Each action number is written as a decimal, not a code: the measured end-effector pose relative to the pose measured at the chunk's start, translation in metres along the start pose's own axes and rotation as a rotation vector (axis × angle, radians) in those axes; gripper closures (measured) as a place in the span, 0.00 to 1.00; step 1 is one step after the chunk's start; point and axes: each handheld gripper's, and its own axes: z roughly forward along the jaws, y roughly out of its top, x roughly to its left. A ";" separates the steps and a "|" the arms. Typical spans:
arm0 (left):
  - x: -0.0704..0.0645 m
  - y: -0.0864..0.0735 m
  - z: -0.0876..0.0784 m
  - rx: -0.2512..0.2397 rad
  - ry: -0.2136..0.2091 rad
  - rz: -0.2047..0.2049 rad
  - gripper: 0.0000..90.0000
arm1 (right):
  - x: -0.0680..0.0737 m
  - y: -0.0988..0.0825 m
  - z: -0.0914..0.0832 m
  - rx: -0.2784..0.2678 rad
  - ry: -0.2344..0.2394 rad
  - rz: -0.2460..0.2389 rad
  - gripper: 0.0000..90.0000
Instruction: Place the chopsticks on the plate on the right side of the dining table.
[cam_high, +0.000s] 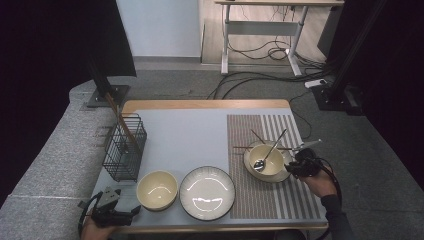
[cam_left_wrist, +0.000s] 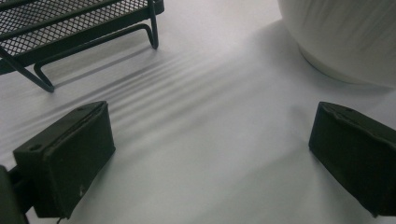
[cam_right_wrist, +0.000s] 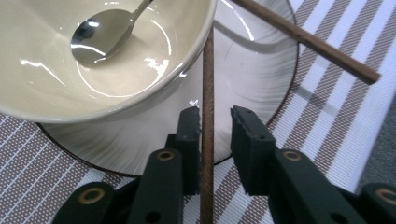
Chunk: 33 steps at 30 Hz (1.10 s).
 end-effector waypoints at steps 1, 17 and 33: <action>0.000 0.000 0.000 0.000 0.000 0.000 0.00 | 0.000 0.000 -0.001 -0.002 -0.003 -0.001 0.76; 0.000 0.000 0.000 0.000 0.000 0.000 0.00 | -0.003 -0.022 -0.026 -0.039 -0.077 0.080 0.36; 0.000 0.000 0.000 0.000 0.001 0.000 0.00 | 0.002 -0.043 -0.026 -0.018 -0.100 0.072 0.43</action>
